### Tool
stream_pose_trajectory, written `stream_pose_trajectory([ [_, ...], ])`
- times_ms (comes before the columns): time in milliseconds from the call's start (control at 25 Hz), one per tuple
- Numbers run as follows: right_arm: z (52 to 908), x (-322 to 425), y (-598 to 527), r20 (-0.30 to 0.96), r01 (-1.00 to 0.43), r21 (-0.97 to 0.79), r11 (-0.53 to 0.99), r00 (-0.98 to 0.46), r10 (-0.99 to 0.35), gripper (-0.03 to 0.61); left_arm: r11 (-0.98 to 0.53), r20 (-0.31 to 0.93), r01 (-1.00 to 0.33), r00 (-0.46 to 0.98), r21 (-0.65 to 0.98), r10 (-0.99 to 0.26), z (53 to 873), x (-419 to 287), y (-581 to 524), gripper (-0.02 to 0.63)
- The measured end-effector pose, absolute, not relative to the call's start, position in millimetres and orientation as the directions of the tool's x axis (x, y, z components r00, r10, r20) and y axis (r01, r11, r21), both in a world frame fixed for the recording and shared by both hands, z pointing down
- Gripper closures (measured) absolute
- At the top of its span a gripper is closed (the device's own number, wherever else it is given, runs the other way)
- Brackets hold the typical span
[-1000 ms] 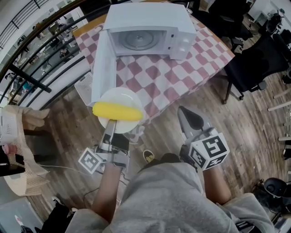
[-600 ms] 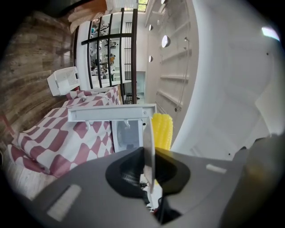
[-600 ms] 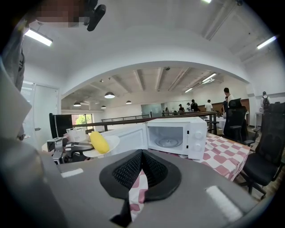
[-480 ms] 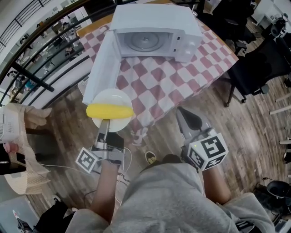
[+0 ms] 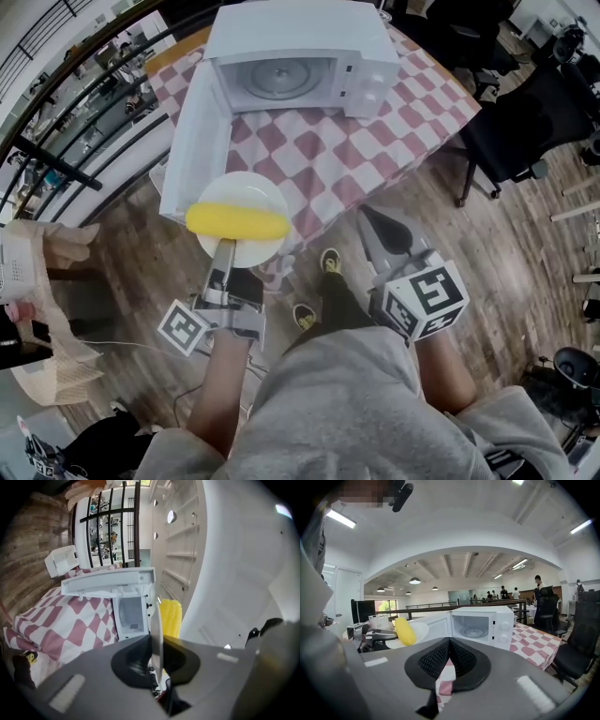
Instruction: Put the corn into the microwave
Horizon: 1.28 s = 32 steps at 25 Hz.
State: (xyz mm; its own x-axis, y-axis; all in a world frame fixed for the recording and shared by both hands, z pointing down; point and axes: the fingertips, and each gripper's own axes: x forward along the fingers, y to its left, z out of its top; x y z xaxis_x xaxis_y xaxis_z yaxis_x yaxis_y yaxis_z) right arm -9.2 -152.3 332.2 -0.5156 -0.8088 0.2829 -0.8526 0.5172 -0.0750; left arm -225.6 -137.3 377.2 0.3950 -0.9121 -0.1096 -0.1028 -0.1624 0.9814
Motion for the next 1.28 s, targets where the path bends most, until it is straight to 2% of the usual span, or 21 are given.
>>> stream_pose_trajectory([
  [600, 341.6, 40.3, -245.7, 0.264, -0.848, -0.128, 0.515, -0.529, -0.806, 0.58, -0.132, -0.081, -0.07, 0.494, 0.989, -0.866, 382.6, -115.7, -216.6, 0.586],
  [1280, 340.4, 50.7, -335.6, 0.252, -0.811, -0.147, 0.567, -0.585, -0.771, 0.578, -0.129, -0.071, -0.085, 0.491, 0.988, -0.869, 377.8, -83.5, -304.0, 0.586],
])
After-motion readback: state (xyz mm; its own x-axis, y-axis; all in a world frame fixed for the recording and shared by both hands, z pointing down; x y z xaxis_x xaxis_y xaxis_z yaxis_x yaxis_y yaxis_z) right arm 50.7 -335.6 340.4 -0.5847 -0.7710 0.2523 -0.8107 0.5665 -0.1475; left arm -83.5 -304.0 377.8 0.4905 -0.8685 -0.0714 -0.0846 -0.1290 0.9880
